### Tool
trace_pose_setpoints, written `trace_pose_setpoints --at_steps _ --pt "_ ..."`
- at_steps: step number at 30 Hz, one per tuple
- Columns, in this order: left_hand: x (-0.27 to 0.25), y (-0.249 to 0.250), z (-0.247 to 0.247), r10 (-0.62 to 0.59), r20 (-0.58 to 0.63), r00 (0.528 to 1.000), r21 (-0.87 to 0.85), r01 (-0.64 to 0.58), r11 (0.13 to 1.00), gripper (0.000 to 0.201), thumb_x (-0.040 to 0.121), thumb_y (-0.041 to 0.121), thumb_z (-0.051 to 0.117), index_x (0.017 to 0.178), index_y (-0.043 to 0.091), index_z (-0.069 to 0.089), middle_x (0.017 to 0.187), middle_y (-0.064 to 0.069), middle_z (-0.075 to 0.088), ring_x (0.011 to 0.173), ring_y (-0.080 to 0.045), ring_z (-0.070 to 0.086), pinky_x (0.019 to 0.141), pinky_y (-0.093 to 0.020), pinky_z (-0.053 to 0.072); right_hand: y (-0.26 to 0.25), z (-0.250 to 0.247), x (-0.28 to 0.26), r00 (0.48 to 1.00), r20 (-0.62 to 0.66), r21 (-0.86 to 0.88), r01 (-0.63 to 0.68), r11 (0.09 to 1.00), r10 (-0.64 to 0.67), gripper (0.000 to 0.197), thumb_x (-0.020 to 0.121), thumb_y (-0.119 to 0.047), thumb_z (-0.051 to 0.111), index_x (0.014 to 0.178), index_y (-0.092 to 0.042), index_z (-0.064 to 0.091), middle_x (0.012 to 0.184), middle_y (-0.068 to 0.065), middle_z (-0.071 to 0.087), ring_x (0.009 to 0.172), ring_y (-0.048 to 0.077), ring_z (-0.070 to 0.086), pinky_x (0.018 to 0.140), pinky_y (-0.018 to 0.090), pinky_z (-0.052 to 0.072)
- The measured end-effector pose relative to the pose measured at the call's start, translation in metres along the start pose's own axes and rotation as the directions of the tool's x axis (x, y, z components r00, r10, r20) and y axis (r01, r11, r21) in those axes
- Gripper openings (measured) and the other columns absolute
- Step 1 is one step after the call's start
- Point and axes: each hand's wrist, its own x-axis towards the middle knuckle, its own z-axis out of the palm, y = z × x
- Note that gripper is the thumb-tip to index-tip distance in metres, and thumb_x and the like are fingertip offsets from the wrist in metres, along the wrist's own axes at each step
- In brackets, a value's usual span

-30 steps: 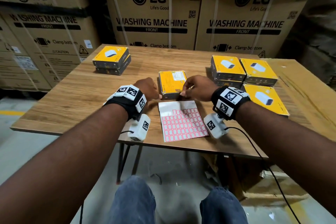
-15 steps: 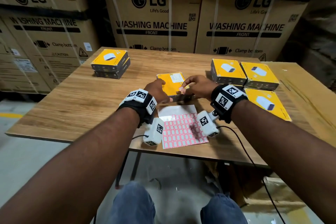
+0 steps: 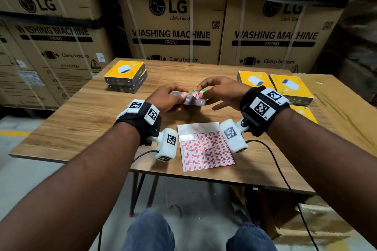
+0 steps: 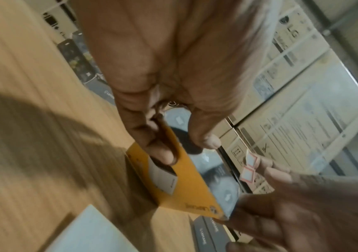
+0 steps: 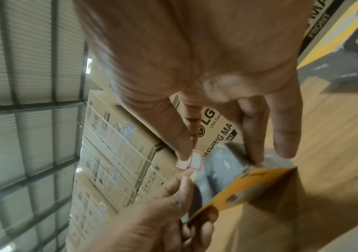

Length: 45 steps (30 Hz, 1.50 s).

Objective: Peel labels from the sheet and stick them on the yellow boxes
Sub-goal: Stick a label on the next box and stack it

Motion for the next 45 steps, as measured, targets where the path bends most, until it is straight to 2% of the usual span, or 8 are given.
trace_pose_setpoints --at_steps 5,10,13,17,26,32,38,45 --pt "-0.007 0.003 0.004 -0.026 0.014 1.000 -0.096 0.027 0.995 0.021 0.096 0.007 0.058 0.114 0.016 0.066 0.094 -0.010 0.066 0.068 -0.017 0.059 0.068 -0.028 0.058 -0.004 0.012 0.000 0.982 -0.129 -0.166 0.116 0.979 -0.138 0.006 0.086 -0.020 0.071 0.082 -0.023 0.069 0.083 -0.004 0.065 0.076 0.012 0.055 0.058 0.019 0.041" --pt "-0.011 0.005 0.008 0.002 0.002 1.000 -0.098 -0.001 0.995 0.022 0.097 0.007 0.057 0.116 0.014 0.064 0.094 -0.012 0.067 0.064 -0.014 0.058 0.057 -0.021 0.056 0.004 0.027 0.000 0.899 -0.166 -0.626 0.221 0.748 -0.405 0.004 0.079 -0.032 0.077 0.079 -0.029 0.074 0.091 -0.002 0.063 0.091 0.015 0.053 0.077 0.028 0.040" --pt "-0.011 0.001 0.008 0.029 -0.032 0.999 -0.080 -0.032 0.996 0.022 0.096 0.005 0.057 0.114 0.015 0.066 0.092 -0.010 0.067 0.064 -0.016 0.058 0.055 -0.020 0.055 0.010 0.032 -0.009 0.924 -0.002 -0.594 0.307 0.744 -0.383 0.003 0.081 -0.026 0.076 0.082 -0.023 0.077 0.079 -0.008 0.069 0.072 0.004 0.058 0.067 0.022 0.039" --pt "-0.007 -0.006 0.008 0.026 -0.071 0.997 -0.097 -0.033 0.995 0.021 0.096 0.006 0.058 0.100 0.024 0.068 0.094 -0.010 0.067 0.068 -0.017 0.061 0.064 -0.025 0.058 0.026 0.044 -0.013 0.949 0.190 -0.671 0.312 0.673 -0.251 0.006 0.081 -0.026 0.075 0.086 -0.024 0.078 0.085 -0.007 0.074 0.078 0.009 0.063 0.071 0.023 0.047" --pt "-0.005 -0.002 0.008 0.014 -0.088 0.996 -0.117 -0.024 0.993 0.022 0.097 0.005 0.056 0.116 0.007 0.066 0.094 -0.015 0.064 0.061 -0.015 0.058 0.056 -0.021 0.058 0.050 0.069 0.022 0.975 0.184 -0.493 0.198 0.847 -0.120 0.009 0.083 -0.026 0.077 0.086 -0.019 0.077 0.081 -0.007 0.072 0.074 0.006 0.061 0.074 0.025 0.049" --pt "-0.007 -0.002 0.007 0.021 -0.093 0.995 -0.118 -0.032 0.993 0.023 0.096 0.004 0.056 0.117 0.009 0.065 0.096 -0.016 0.064 0.065 -0.018 0.058 0.055 -0.020 0.057 0.058 0.067 0.032 0.979 0.174 -0.381 0.167 0.909 -0.107 0.005 0.082 -0.019 0.078 0.086 -0.016 0.076 0.068 -0.010 0.068 0.059 0.001 0.059 0.069 0.022 0.051" --pt "-0.007 -0.003 0.006 0.011 -0.092 0.996 -0.120 -0.022 0.993 0.022 0.096 0.005 0.058 0.116 0.010 0.066 0.102 -0.014 0.066 0.064 -0.015 0.059 0.056 -0.021 0.057 0.062 0.064 0.033 0.974 0.211 -0.260 0.140 0.955 -0.085 0.011 0.084 -0.010 0.075 0.087 -0.020 0.071 0.051 -0.013 0.062 0.046 -0.004 0.055 0.048 0.012 0.044" --pt "-0.008 -0.002 0.004 0.008 -0.080 0.997 -0.110 -0.016 0.994 0.024 0.096 0.006 0.057 0.119 0.009 0.065 0.097 -0.015 0.065 0.065 -0.015 0.058 0.056 -0.020 0.058 0.063 0.060 0.033 0.958 0.286 -0.139 0.061 0.988 -0.019 0.022 0.085 0.001 0.070 0.097 -0.017 0.070 0.063 -0.003 0.060 0.047 0.002 0.056 0.046 0.016 0.045"
